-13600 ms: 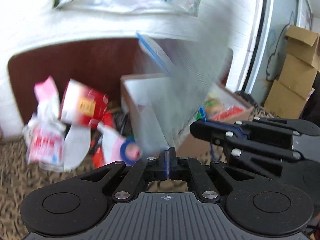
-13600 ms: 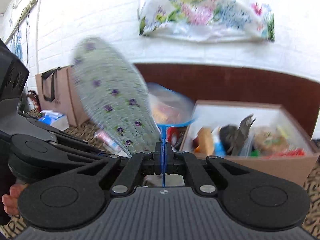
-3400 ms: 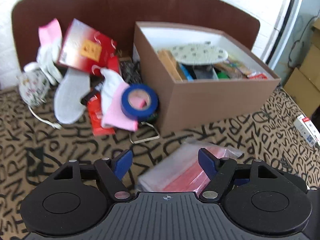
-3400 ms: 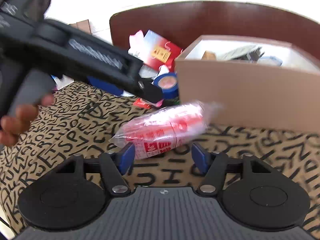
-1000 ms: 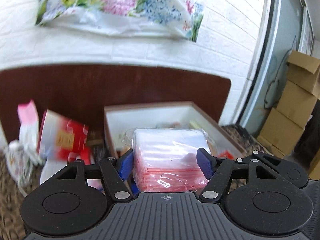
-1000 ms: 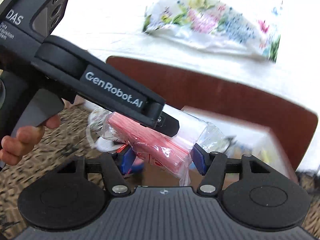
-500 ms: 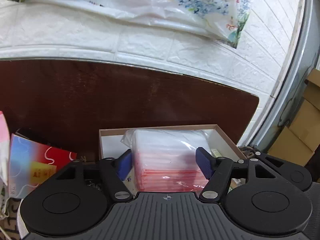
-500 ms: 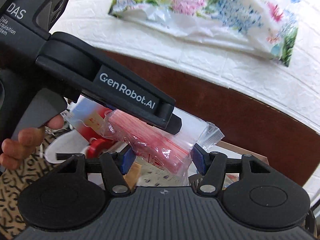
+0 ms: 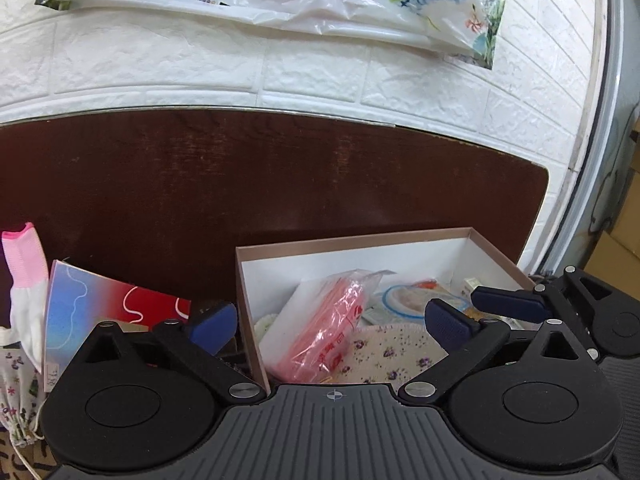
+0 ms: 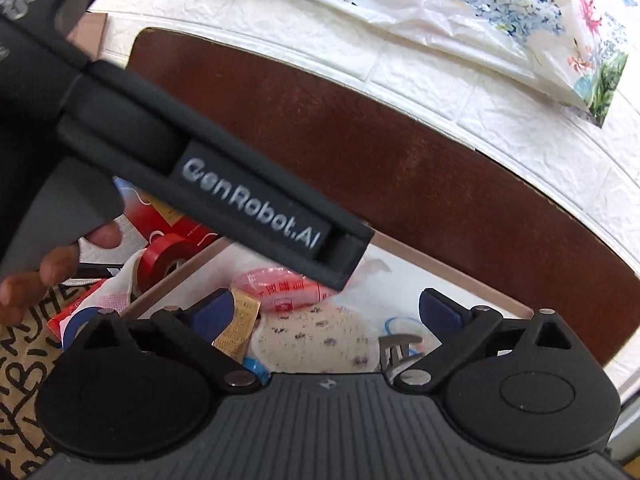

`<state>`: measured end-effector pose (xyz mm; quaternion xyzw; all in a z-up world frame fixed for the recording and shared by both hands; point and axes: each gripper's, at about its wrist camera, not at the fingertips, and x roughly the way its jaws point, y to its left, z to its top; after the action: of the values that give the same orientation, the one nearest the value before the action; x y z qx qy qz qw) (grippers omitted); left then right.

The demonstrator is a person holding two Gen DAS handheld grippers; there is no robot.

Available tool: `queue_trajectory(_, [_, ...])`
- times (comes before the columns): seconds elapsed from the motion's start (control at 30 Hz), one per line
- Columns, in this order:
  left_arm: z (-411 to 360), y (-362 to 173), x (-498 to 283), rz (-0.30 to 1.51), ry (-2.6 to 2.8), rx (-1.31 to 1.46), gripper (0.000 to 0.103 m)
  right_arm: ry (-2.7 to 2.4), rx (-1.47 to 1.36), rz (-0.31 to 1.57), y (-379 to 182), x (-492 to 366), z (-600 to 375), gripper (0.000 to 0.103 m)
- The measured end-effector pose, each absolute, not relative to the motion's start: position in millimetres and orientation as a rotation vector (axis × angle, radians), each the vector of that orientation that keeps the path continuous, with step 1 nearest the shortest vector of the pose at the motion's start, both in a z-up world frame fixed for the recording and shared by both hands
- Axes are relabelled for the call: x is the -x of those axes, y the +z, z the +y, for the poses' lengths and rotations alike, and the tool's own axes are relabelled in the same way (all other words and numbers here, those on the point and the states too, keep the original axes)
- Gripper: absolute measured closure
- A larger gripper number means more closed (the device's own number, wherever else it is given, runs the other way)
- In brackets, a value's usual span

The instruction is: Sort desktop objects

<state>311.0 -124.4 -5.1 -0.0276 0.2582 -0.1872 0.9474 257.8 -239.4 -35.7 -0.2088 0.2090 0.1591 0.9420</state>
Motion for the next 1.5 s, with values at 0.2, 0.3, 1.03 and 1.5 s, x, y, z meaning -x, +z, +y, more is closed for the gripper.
queue_trajectory(0.2, [-124, -4, -292, 0.52, -0.381, 0.023, 0.0, 0.317, 0.344, 0.451, -29, -252, -242, 0.002])
queue_trajectory(0.3, [-122, -1, -280, 0.517, -0.377, 0.009, 0.0, 0.311, 0.327, 0.452, -26, -242, -244, 0.001])
queue_trajectory(1.03, [-64, 14, -148, 0.431, -0.292, 0.033, 0.0, 0.348, 0.219, 0.361, -6, -139, -216, 0.001])
queue_trajectory(1.5, [12, -48, -82, 0.531, -0.163, 0.156, 0.0, 0.462, 0.171, 0.391, -58, -82, -151, 0.0])
